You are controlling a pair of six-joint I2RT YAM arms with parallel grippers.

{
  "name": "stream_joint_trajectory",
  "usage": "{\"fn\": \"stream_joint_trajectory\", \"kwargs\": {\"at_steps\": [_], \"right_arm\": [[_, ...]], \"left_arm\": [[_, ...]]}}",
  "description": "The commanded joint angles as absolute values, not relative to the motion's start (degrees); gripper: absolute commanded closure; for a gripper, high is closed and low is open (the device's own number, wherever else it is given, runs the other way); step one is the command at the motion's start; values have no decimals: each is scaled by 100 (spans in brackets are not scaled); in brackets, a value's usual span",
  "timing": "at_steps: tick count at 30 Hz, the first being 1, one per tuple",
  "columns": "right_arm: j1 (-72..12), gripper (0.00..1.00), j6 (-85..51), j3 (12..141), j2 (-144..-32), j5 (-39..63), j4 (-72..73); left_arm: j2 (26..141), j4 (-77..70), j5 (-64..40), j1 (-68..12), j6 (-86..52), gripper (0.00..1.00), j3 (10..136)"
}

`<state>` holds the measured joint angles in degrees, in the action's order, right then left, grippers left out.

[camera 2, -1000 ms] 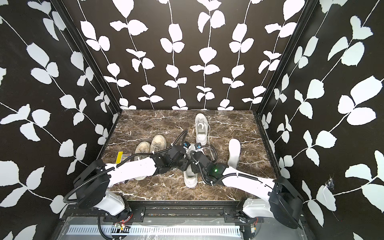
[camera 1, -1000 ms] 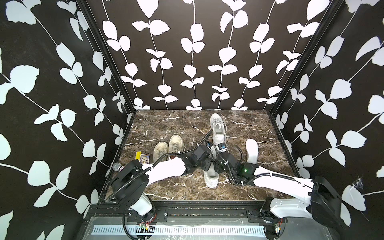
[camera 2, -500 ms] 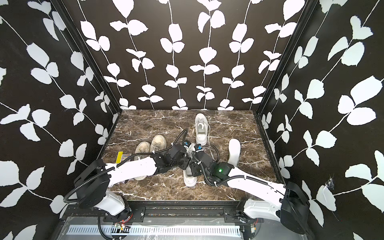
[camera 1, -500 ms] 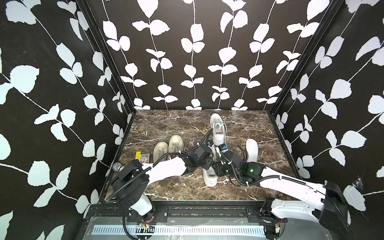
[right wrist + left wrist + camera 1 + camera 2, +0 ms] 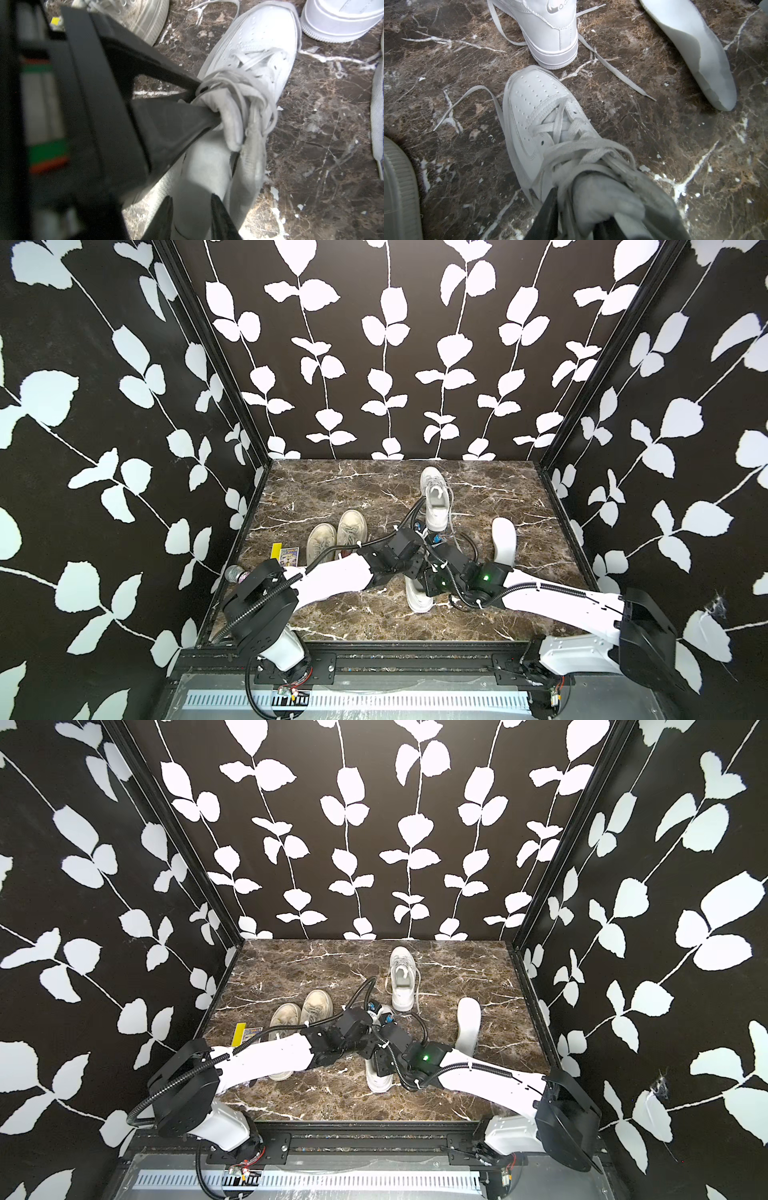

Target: Remove the insole from the shoe

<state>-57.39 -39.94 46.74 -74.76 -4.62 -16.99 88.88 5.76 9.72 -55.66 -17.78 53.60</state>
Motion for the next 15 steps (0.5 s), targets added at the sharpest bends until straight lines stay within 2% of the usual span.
{"fn": "stream_joint_trajectory", "kwargs": {"at_steps": [1,15], "right_arm": [[-5780,70,-4157,4808,-7573,-879,-1623],[-5570,73,-4314,4836,-7973,-2202,-2393]], "left_arm": [[8719,448,1039,-5528,-1784,75,5432],[8534,134,868,-5515,-1951,90,5089]]}}
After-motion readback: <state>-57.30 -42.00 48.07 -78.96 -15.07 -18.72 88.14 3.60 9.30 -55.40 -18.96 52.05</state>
